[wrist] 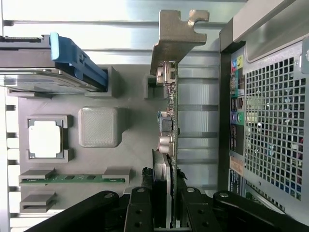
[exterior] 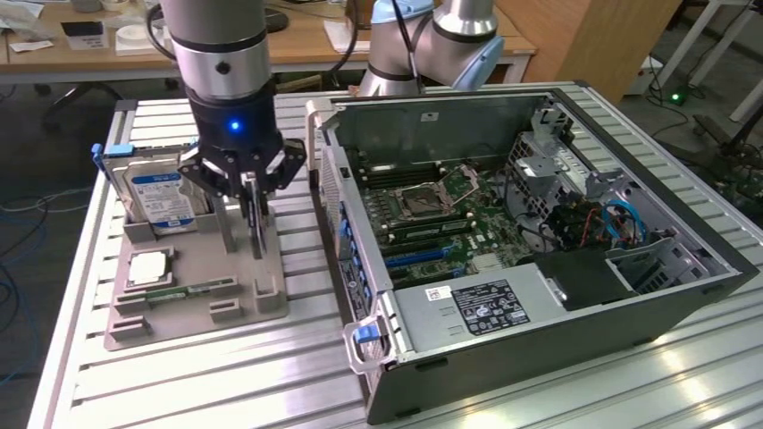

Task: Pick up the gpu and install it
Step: 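Pick up the gpu and move the gpu toward the slot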

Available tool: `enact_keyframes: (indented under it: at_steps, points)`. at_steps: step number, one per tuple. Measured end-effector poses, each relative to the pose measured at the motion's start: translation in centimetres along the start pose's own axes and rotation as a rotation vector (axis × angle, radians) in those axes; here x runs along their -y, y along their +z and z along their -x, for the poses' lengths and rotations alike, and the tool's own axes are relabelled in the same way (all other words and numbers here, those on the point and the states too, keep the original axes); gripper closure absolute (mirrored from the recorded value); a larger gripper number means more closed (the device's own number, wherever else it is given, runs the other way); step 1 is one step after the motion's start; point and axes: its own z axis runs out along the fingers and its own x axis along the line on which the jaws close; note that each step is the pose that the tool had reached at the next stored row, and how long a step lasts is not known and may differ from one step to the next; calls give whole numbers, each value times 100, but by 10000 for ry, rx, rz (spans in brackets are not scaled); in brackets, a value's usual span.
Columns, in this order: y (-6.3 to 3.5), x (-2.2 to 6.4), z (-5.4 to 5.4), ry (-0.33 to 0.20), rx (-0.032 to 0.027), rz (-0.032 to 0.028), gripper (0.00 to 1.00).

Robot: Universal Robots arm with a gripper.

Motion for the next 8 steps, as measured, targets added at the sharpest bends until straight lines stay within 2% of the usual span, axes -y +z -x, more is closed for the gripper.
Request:
enact_keyframes:
  at_steps: [8]
  points:
    - [-111,-4,1,1,0,33,73]
